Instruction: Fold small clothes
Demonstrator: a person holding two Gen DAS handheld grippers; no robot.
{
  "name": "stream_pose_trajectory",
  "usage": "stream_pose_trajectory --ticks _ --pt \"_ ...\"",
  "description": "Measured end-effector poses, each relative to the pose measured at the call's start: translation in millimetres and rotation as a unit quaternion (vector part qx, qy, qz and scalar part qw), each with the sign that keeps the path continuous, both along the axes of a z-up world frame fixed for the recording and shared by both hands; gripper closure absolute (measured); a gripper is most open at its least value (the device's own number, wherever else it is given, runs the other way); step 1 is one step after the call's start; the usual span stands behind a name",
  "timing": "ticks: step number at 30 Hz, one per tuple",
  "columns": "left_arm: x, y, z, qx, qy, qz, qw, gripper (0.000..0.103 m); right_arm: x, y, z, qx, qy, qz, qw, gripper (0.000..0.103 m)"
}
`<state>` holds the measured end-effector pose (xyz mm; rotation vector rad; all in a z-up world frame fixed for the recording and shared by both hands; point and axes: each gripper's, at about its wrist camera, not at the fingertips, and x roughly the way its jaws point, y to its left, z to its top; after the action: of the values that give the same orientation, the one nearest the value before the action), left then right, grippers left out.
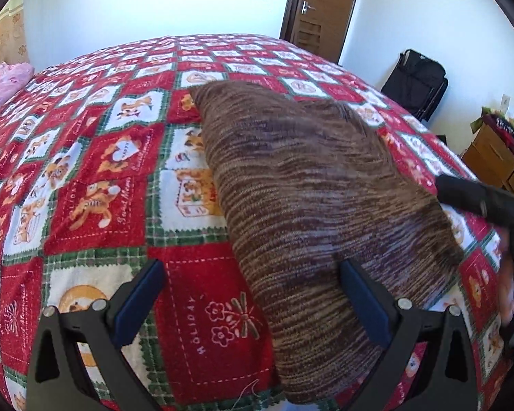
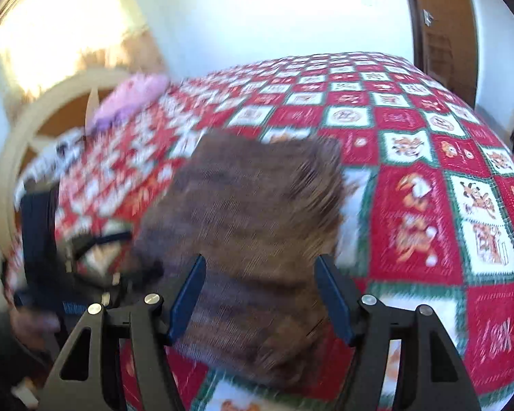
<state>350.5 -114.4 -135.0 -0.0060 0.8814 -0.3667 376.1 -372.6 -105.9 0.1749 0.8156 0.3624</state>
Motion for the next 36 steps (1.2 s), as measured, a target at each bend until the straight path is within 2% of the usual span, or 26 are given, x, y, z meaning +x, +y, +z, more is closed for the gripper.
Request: stream_pose_trajectory --ticks 5,7,11,15,19,26,27,28,31,32,34,35,36 --pt "-0.6 5.0 14.1 -0.044 -0.017 -0.001 0.9989 0.000 45.5 -41.4 -12.7 0.098 0.045 -0.023 0.994 0.036" --pt "2.5 1.1 13.5 -0.052 -0.013 -0.010 0.9985 0.000 60.3 -47.9 -23.5 0.113 0.062 -0.028 0.991 0.036" --pt "11.0 -6.6 2.8 -0.049 0.002 -0.018 0.9987 0.000 83.4 -49.7 -44.8 0.116 0.087 -0.036 0.989 0.036" --pt "17.9 -6.2 -3.4 -0.071 0.020 -0.023 0.9970 0.001 100.2 -50.3 -48.4 0.141 0.084 -0.039 0.986 0.036" --pt "21.7 -3.7 -4.6 -0.093 0.024 -0.022 0.9952 0.001 116.0 -38.1 -50.3 0.143 0.082 -0.018 0.986 0.036" --pt "22.4 -7.2 -6.7 -0.098 0.022 -0.036 0.9943 0.004 131.4 -20.4 -55.6 0.145 0.081 0.020 0.986 0.038" --pt "23.5 -8.6 -7.0 -0.098 0.023 -0.037 0.9942 0.004 133.9 -19.3 -57.2 0.145 0.084 0.022 0.986 0.044" --pt "25.1 -10.1 -7.4 -0.100 0.025 -0.040 0.9938 0.004 136.4 -18.7 -59.7 0.145 0.090 0.021 0.985 0.056" --pt "31.1 -11.1 -8.9 -0.111 0.034 -0.044 0.9923 0.005 139.4 -20.9 -64.0 0.151 0.100 0.012 0.983 0.073" --pt "31.3 -10.5 -8.7 -0.115 0.034 -0.043 0.9919 0.008 137.5 -19.7 -62.7 0.154 0.098 0.015 0.983 0.076" --pt "30.0 -11.1 -8.1 -0.111 0.033 -0.046 0.9922 0.027 131.7 -16.2 -58.5 0.148 0.088 0.015 0.985 0.080" --pt "28.3 -10.8 -7.5 -0.107 0.030 -0.044 0.9928 0.031 127.9 -14.6 -55.7 0.150 0.081 0.016 0.985 0.080" --pt "26.8 -9.6 -6.5 -0.105 0.027 -0.042 0.9932 0.047 123.5 -13.5 -52.2 0.159 0.074 0.015 0.984 0.081"
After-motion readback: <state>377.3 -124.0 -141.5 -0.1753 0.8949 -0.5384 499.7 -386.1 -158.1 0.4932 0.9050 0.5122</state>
